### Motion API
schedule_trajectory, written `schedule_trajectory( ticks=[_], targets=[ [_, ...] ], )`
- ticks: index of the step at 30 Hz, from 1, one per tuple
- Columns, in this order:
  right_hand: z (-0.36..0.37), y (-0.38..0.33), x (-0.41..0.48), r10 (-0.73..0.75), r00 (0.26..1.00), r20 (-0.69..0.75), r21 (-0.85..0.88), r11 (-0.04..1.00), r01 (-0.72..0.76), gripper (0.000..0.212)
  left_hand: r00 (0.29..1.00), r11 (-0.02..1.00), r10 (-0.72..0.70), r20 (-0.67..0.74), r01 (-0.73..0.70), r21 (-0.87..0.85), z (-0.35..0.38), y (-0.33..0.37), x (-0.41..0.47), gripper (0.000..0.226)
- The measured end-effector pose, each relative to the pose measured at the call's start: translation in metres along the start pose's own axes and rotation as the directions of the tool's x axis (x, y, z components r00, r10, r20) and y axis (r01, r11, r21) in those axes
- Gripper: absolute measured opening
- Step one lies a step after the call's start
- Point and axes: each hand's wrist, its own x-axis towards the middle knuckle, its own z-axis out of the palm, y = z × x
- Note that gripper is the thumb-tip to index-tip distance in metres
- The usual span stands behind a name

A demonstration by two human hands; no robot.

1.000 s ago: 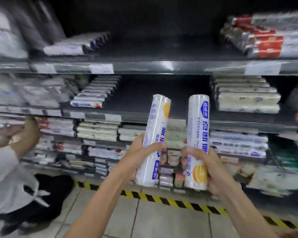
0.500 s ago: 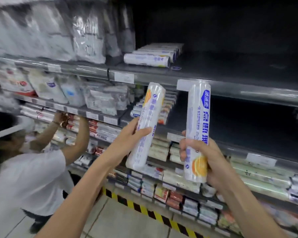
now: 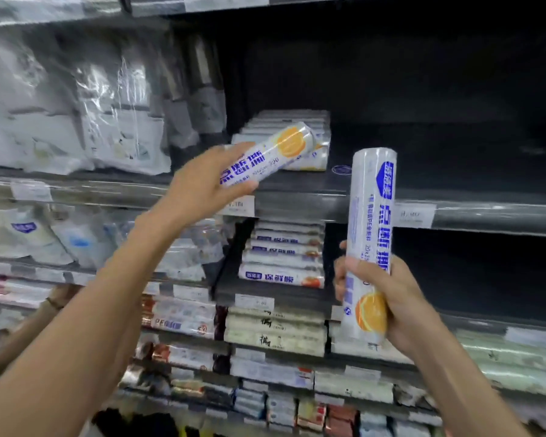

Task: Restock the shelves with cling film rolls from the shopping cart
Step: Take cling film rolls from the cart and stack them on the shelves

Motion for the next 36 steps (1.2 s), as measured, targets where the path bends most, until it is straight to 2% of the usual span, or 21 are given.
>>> schedule_trajectory(
  ticks=[2,4,7,10,13,15,20,24,29,36],
  targets=[
    [0.004,0.002,0.004,-0.031,0.998,-0.064,0.017,0.999,0.032,0.036,0.995,0.984,0.041,0.089,-0.056,0.166,0.008,-0.02,0.03,0.073],
    [0.009,0.005,0.005,-0.048,0.991,-0.127,0.038,0.998,0.053,0.045,0.979,0.965,0.113,0.168,-0.148,0.217,0.019,-0.035,0.051,0.067],
    [0.016,0.01,0.005,-0.08,0.974,-0.214,0.014,0.996,0.085,0.076,0.953,0.965,0.184,0.241,-0.222,0.139,0.026,-0.051,0.074,0.064],
    [0.021,0.015,0.004,-0.086,0.958,-0.273,0.022,0.995,0.095,0.086,0.932,0.965,0.232,0.279,-0.257,0.055,0.038,-0.058,0.085,0.064],
    [0.026,0.018,-0.001,-0.089,0.947,-0.31,0.026,0.994,0.102,0.084,0.941,0.958,0.271,0.203,-0.283,0.034,0.051,-0.057,0.087,0.063],
    [0.028,0.019,-0.005,-0.09,0.942,-0.323,0.012,0.995,0.099,0.072,0.937,0.945,0.318,0.142,-0.325,0.025,0.053,-0.057,0.089,0.063],
    [0.031,0.019,-0.009,-0.083,0.94,-0.332,-0.016,0.996,0.083,0.058,0.945,0.955,0.285,0.158,-0.267,-0.126,0.048,-0.071,0.09,0.058],
    [0.035,0.022,-0.004,-0.091,0.94,-0.327,-0.026,0.996,0.087,0.06,0.954,0.959,0.26,0.151,-0.237,-0.156,0.044,-0.075,0.092,0.047],
    [0.039,0.026,0.003,-0.091,0.947,-0.309,-0.002,0.995,0.095,0.064,0.982,0.974,0.186,0.028,-0.181,-0.136,0.05,-0.07,0.089,0.048],
    [0.039,0.031,0.003,-0.073,0.944,-0.323,-0.029,0.997,0.067,0.062,0.983,0.972,0.182,0.009,-0.178,-0.153,0.044,-0.082,0.083,0.05]
  ],
)
